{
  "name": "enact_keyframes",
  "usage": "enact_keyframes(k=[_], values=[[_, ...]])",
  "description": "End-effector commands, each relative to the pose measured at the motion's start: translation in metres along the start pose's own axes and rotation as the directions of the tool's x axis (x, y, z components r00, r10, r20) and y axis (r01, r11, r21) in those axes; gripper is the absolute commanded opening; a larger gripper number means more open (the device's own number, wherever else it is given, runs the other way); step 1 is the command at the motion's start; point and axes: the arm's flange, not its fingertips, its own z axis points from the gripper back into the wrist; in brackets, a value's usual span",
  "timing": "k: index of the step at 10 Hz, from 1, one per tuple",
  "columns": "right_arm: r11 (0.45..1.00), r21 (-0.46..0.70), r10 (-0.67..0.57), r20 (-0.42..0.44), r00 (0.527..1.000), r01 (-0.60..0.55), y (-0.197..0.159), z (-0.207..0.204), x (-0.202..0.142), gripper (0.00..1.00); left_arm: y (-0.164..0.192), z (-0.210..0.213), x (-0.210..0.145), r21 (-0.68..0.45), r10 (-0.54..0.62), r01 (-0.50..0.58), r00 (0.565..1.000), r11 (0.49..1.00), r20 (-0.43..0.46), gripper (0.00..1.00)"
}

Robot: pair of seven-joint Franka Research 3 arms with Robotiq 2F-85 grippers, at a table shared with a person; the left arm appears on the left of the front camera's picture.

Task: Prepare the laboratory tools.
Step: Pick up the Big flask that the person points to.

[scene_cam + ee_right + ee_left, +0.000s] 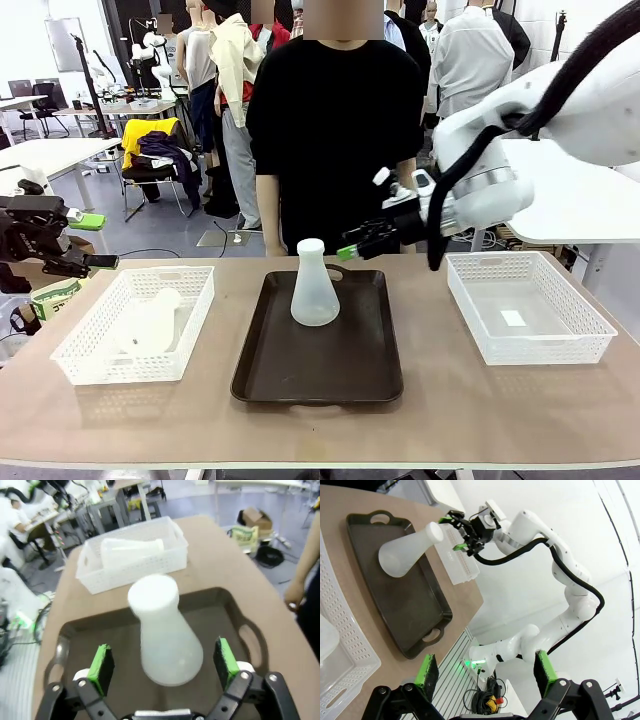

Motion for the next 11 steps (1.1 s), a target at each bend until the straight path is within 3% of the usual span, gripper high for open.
enact_keyframes(k=[1,6,11], values=[[0.999,-0.032,-0.019,-0.032,0.999,0.018,0.018,0.041,-0.004,1.0,-0.002,0.001,0.0,-0.01,-0.001,0.001,1.0,1.0,0.001,1.0],[0.964,-0.26,-0.018,0.133,0.991,0.053,0.063,0.142,-0.032,1.0,-0.002,0.001,0.0,-0.01,-0.001,0.001,1.0,1.0,0.001,1.0],[0.949,-0.295,-0.06,0.18,0.982,0.112,0.066,0.168,-0.056,1.0,-0.002,0.001,0.0,-0.01,-0.001,0.001,1.0,1.0,0.001,1.0]])
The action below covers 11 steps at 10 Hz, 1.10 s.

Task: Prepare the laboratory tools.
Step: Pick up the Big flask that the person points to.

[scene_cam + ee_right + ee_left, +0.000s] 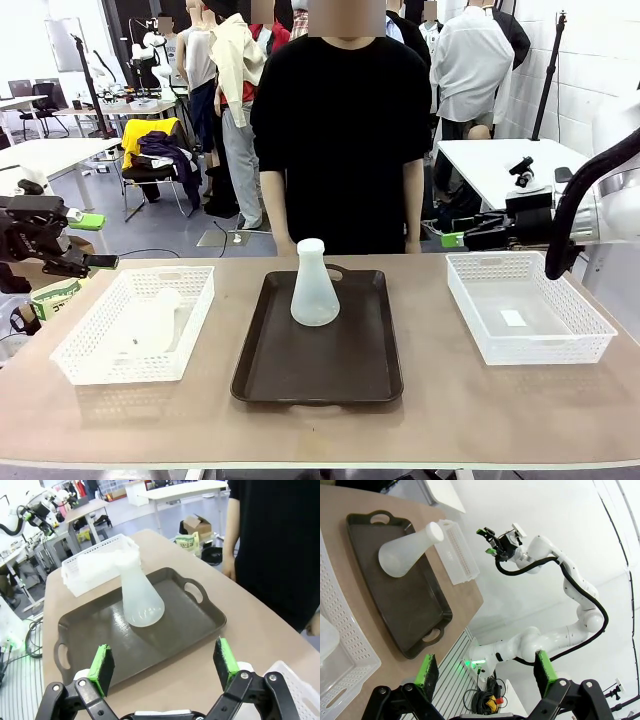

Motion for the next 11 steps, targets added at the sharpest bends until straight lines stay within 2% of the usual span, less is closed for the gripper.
enact_keyframes(k=[1,2,11], values=[[1.0,-0.005,0.011,0.049,0.999,-0.011,0.0012,-0.0018,-0.0074,1.0,-0.0019,0.0012,0.0001,-0.01,-0.002,0.002,1.0,1.0,0.001,1.0],[1.0,0.0,0.0,0.0,1.0,0.0,0.0,0.0,0.0,1.0,-0.0019,0.0012,0.0001,-0.01,-0.002,0.002,1.0,1.0,0.001,1.0],[1.0,0.0,0.0,0.0,1.0,0.0,0.0,0.0,0.0,1.0,-0.0019,0.0012,0.0001,-0.01,-0.002,0.002,1.0,1.0,0.001,1.0]])
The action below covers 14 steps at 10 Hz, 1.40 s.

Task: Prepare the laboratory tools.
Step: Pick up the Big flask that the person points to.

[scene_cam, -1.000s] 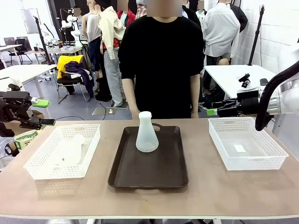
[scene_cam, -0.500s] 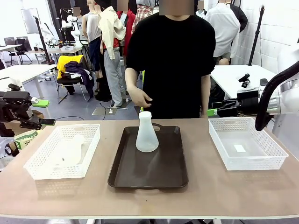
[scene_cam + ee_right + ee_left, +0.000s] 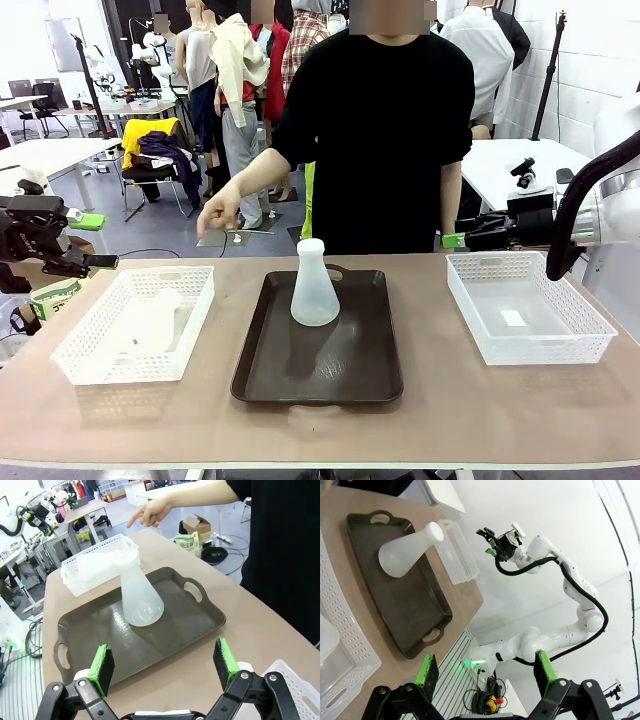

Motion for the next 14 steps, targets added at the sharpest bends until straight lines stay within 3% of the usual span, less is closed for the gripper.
enact_keyframes(k=[1,10,12,14], values=[[1.0,0.0,0.002,0.0,1.0,-0.002,0.001,0.0,0.001,1.0,-0.002,0.001,0.0,-0.01,-0.002,0.002,1.0,1.0,0.001,1.0],[1.0,0.0,0.002,0.0,1.0,-0.002,0.001,0.0,0.001,1.0,0.0,0.0,0.0,0.0,0.0,0.0,1.0,1.0,0.0,1.0],[1.0,0.0,0.002,0.0,1.0,-0.002,0.001,0.0,0.001,1.0,-0.029,-0.008,0.012,0.141,-0.108,0.123,0.988,0.982,-0.11,1.0],[1.0,0.0,0.002,0.0,1.0,-0.002,0.001,0.0,0.001,1.0,-0.064,-0.017,0.037,0.368,-0.14,0.198,0.974,0.908,-0.178,1.0]])
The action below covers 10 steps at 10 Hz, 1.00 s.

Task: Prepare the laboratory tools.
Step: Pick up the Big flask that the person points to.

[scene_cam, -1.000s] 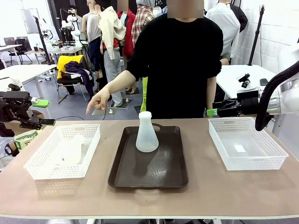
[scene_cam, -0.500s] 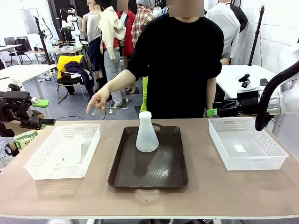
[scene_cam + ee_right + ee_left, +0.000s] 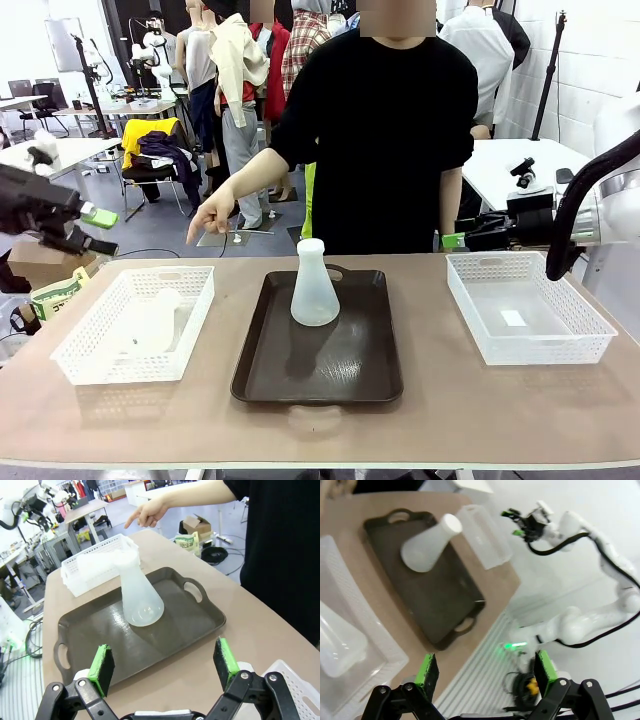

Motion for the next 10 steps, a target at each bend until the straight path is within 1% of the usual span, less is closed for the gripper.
enact_keyframes(k=[1,2,3,4,5,6,8,9,10], values=[[1.0,0.0,0.002,0.0,1.0,-0.002,0.001,0.0,0.001,1.0,-0.024,0.0,0.029,0.287,0.03,-0.01,0.997,0.958,-0.066,1.0],[1.0,0.0,0.002,0.0,1.0,-0.002,0.001,0.0,0.001,1.0,-0.03,-0.005,0.051,0.466,0.102,-0.031,0.986,0.884,-0.129,1.0],[1.0,0.0,0.002,0.0,1.0,-0.002,0.001,0.0,0.001,1.0,-0.03,-0.014,0.07,0.583,0.17,-0.018,0.963,0.813,-0.208,1.0],[1.0,0.0,0.002,0.0,1.0,-0.002,0.001,0.0,0.001,1.0,-0.023,-0.025,0.088,0.681,0.265,-0.019,0.929,0.732,-0.259,1.0],[1.0,0.0,0.002,0.0,1.0,-0.002,0.001,0.0,0.001,1.0,-0.008,-0.038,0.103,0.758,0.333,-0.014,0.904,0.652,-0.27,1.0],[1.0,0.0,0.002,0.0,1.0,-0.002,0.001,0.0,0.001,1.0,0.015,-0.053,0.116,0.805,0.391,-0.015,0.88,0.593,-0.271,1.0],[1.0,0.0,0.002,0.0,1.0,-0.002,0.001,0.0,0.001,1.0,0.058,-0.084,0.122,0.835,0.463,-0.019,0.839,0.551,-0.286,1.0],[1.0,0.0,0.002,0.0,1.0,-0.002,0.001,0.0,0.001,1.0,0.08,-0.095,0.123,0.84,0.48,-0.044,0.836,0.541,-0.265,1.0],[1.0,0.0,0.002,0.0,1.0,-0.002,0.001,0.0,0.001,1.0,0.099,-0.108,0.123,0.837,0.477,-0.069,0.846,0.543,-0.239,1.0]])
